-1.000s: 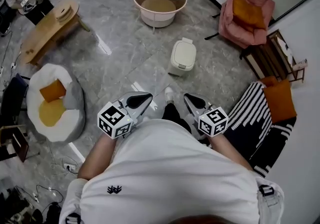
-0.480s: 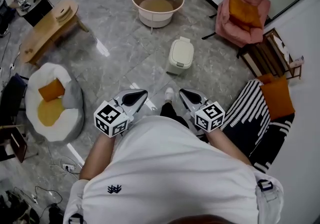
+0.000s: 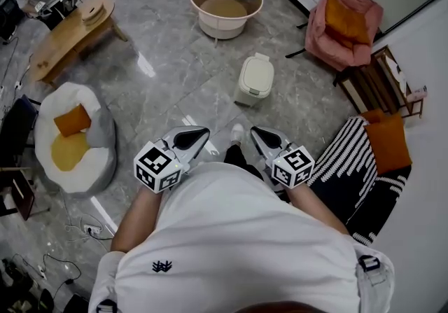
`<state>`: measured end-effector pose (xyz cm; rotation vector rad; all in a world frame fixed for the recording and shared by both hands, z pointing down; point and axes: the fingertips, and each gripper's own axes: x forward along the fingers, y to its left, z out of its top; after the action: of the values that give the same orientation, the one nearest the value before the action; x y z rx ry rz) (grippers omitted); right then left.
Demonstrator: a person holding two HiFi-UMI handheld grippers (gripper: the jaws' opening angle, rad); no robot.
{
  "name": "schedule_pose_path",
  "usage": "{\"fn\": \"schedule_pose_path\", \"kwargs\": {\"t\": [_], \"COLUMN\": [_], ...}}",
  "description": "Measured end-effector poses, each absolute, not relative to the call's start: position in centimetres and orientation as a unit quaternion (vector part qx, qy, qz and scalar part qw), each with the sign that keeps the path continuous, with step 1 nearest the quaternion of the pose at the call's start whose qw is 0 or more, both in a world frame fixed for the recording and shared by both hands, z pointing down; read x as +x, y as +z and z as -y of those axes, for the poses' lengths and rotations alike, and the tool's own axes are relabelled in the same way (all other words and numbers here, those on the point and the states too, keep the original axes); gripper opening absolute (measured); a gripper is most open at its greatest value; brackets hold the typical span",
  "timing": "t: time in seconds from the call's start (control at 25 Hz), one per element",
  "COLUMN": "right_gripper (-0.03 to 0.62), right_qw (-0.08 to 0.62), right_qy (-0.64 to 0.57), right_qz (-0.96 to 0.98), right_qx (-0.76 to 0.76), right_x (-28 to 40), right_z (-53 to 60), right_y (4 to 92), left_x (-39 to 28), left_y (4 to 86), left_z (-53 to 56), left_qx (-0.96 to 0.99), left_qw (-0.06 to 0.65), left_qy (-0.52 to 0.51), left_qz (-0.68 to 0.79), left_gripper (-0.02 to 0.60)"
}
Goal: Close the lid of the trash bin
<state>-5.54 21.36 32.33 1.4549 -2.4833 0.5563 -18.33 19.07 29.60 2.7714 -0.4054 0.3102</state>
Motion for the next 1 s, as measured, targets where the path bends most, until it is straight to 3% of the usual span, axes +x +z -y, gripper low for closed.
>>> {"fn": "schedule_pose_path", "kwargs": {"t": [1.0], "right_gripper": [0.002], "right_qw": [0.121], "right_qy": [0.183], "right_qz": [0.848], "right_qx": [0.483], "right_x": [-5.76], "right_z": [-22.07], "right_y": [32.78], "left_x": [-17.76], "left_y": [30.52], "left_z": [-19.76], "left_qx": [0.969], "left_qw": [0.167], "left_qy": [0.118], "left_qz": [0.14], "left_gripper": [0.055]}}
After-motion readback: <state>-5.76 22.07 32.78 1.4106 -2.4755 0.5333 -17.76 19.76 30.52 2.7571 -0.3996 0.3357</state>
